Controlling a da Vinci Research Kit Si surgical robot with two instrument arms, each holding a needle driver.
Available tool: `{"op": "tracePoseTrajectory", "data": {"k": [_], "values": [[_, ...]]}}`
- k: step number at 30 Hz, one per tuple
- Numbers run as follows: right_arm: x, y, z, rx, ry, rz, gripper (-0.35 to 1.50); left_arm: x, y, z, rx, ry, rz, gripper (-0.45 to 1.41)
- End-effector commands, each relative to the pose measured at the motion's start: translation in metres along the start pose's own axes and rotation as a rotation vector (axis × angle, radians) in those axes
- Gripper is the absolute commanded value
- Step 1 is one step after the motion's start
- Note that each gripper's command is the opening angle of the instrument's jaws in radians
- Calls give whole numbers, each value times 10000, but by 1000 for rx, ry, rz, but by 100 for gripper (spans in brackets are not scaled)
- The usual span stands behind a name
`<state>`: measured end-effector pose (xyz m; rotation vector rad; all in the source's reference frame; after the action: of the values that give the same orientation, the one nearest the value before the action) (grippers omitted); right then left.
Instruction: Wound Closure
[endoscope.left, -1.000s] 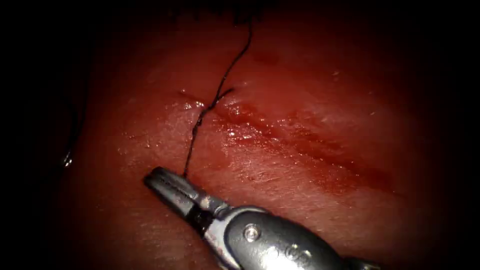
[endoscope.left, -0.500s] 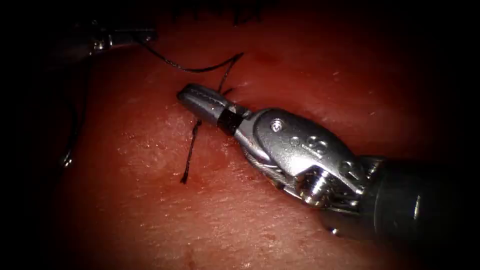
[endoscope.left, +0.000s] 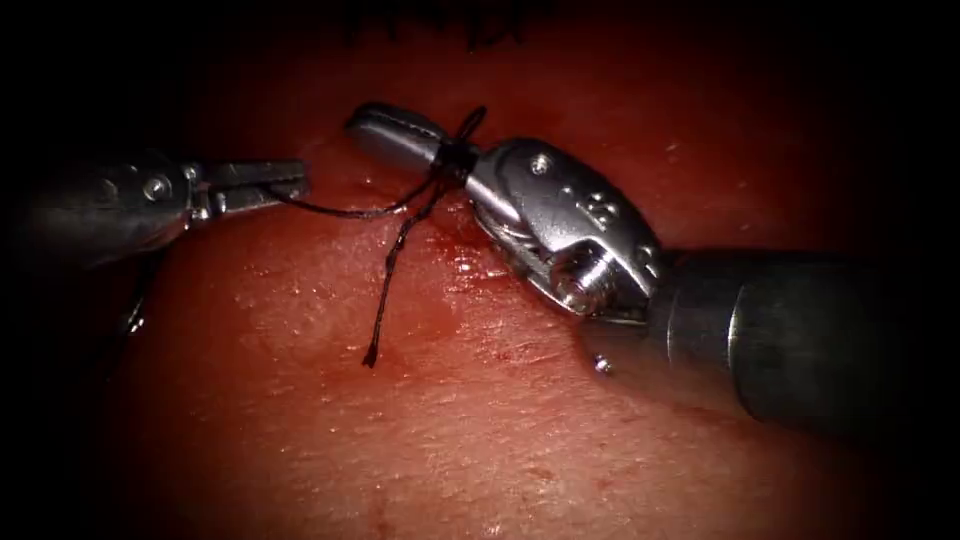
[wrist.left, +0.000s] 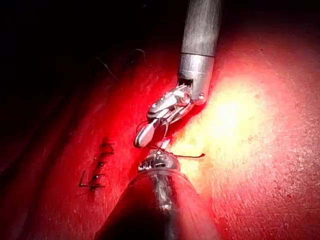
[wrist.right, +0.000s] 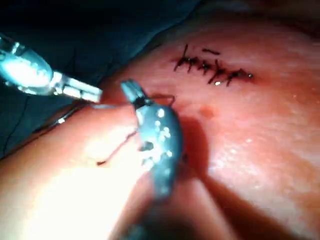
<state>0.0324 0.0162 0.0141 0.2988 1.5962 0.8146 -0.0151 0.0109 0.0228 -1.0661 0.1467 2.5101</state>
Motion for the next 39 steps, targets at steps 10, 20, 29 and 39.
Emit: {"op": "tracePoseTrajectory", "data": {"k": [10, 20, 29, 39], "values": [[-10, -9, 7, 380, -24, 75, -35, -31, 14, 63, -35, -33, 2, -45], [0, -2, 17, 576, -312, -29, -35, -25, -10, 81, -44, -55, 0, -45], [1, -6, 42, 701, -546, -143, -35, -13, -10, 78, -44, -59, 12, -45], [3, -20, 40, 886, -708, -218, -6, -19, -24, 69, -38, -67, 18, -45]]}}
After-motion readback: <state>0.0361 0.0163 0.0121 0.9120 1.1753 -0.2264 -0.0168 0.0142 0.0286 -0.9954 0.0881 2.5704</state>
